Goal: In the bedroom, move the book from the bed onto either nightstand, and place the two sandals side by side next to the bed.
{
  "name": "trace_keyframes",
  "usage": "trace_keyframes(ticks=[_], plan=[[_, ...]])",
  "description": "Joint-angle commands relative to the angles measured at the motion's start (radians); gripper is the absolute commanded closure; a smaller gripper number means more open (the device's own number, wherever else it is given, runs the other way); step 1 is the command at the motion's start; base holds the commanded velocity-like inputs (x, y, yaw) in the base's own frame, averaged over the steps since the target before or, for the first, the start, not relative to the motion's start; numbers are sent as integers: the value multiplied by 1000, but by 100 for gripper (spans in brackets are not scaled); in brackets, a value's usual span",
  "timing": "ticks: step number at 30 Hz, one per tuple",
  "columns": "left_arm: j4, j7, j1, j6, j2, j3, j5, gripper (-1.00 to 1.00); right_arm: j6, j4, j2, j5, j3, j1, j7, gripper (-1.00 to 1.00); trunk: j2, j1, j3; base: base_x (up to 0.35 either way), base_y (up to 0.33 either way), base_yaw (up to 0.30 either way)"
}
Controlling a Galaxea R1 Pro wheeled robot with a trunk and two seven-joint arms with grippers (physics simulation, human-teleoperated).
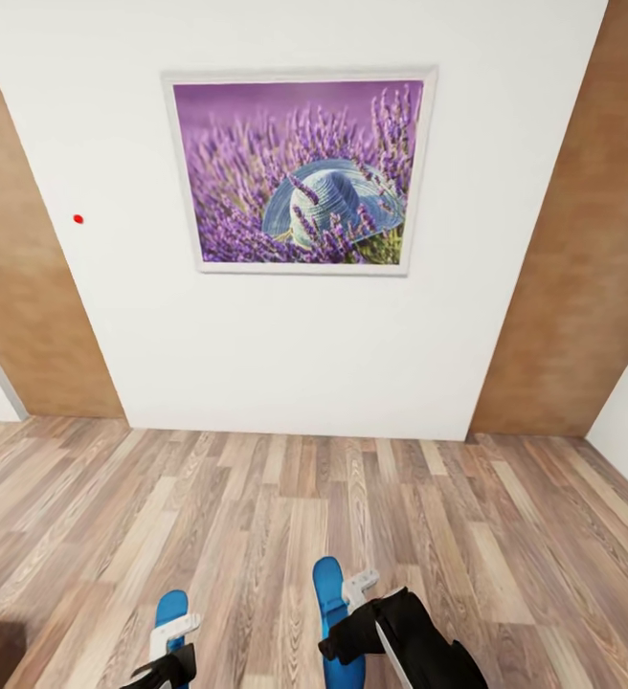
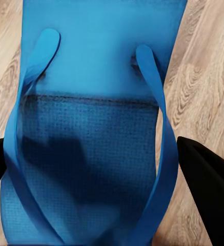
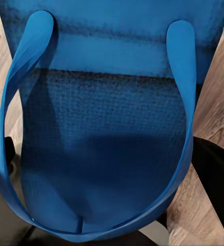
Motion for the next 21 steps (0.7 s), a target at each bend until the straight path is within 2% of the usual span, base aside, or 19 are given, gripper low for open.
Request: trace_keyframes(ticks=[1,3,6,11,21], plan=[[0,4,4,-6,0,5,-12,100,2,1,0,9,-1,0,7,100,-2,1,-2,336,0,0],[0,4,14,-11,-1,5,-12,100,-2,6,-1,9,-9,1,7,100,-2,1,-2,336,0,0],[0,4,29,-28,0,5,-11,100,-67,40,-1,9,-68,2,6,100,-2,1,-2,337,0,0],[0,4,35,-47,0,5,-11,100,-154,89,-1,12,-118,2,5,100,-2,1,-2,338,0,0],[0,4,38,-55,0,5,-10,100,-191,117,-1,17,-132,2,4,100,-2,1,-2,339,0,0]])
